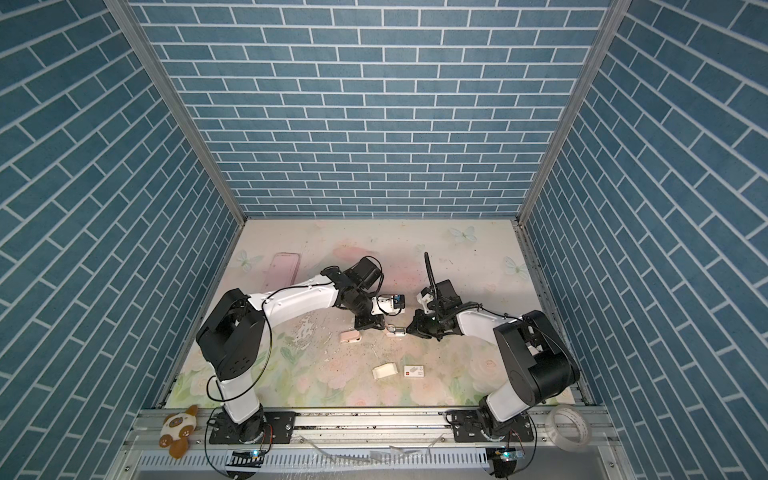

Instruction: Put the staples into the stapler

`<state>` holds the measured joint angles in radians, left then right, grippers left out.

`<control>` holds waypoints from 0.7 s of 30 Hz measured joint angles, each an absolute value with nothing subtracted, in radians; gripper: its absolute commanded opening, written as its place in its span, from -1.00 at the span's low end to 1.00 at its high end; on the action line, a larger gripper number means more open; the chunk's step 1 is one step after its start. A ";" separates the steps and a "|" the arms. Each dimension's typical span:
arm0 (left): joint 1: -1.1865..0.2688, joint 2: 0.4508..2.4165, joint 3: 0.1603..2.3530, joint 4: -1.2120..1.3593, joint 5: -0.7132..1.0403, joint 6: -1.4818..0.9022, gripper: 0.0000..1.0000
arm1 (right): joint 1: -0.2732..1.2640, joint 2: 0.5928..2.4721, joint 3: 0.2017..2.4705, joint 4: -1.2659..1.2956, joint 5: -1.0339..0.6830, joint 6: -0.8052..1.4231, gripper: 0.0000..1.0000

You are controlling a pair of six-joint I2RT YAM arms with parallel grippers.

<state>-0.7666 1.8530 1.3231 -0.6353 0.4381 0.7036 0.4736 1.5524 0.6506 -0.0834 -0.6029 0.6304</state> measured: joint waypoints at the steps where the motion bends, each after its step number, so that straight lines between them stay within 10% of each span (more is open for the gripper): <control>1: -0.767 1.856 1.325 -0.635 0.439 0.704 -0.59 | 0.474 1.554 0.649 -0.079 -0.604 0.631 -0.86; 21: -0.771 1.878 1.350 -0.657 0.434 0.708 -0.60 | 0.477 1.552 0.638 -0.094 -0.545 0.628 -0.74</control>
<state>-0.7708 1.8778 1.3499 -0.6575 0.4343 0.7078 0.4770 1.5517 0.6376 -0.0940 -0.5453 0.6277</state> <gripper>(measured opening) 0.256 0.128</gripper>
